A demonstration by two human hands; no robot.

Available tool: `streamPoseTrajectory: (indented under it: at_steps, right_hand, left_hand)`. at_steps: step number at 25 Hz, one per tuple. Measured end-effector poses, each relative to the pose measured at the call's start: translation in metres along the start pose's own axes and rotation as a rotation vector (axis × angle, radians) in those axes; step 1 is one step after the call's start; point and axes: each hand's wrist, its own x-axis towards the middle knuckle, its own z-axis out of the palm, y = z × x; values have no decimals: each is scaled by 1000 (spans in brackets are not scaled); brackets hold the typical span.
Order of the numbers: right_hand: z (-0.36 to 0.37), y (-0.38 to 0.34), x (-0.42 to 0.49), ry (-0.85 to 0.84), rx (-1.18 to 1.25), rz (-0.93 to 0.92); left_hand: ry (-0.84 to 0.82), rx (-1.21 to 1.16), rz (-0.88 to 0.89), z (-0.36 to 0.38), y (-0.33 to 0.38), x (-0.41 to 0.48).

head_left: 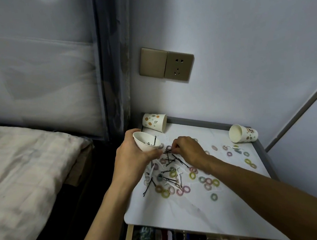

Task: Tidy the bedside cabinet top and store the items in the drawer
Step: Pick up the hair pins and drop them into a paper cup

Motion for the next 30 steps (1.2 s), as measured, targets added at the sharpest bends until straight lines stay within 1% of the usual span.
streamPoseTrajectory:
  at_steps: [5,7,10,12,14,16,18,19,21,23,25,27,28,30]
  right_hand:
    - [-12,5,-8,23,-231,-96]
    - [-28,8,-13,-3,-321,-136]
    - [-53,11,-22,-77,-360,-158]
    - [-68,12,-29,-81,-355,-178]
    - [-84,7,-33,-56,-246,-181]
    - [-101,-5,-38,14,11,-165]
    - [-113,-26,-43,51,242,-207]
    - [-116,-38,-46,25,280,-257]
    - [-112,-60,-51,-74,252,-371]
    - [-105,-69,-52,-103,272,-420]
    - [-100,-63,-49,-26,390,-331]
    - [-92,-44,-46,64,435,-150]
    - [-85,-34,-46,63,400,-50]
    - [-63,-17,-47,-20,212,111]
  left_hand:
    - [2,-1,-9,3,1,1]
    - [-8,7,-13,5,1,1]
    - [-42,26,-20,8,3,-2]
    - [-58,25,-17,12,4,-3]
    - [-79,45,-20,15,3,-5]
    - [-103,79,-23,17,2,-8]
    - [-128,112,-15,20,0,-10]
    - [-136,125,-6,21,0,-12]
    - [-146,145,15,22,1,-13]
    - [-150,152,35,21,2,-14]
    - [-134,138,37,18,1,-13]
    - [-111,118,20,14,0,-12]
    - [-102,106,12,12,-1,-11]
    - [-85,73,10,9,-2,-10]
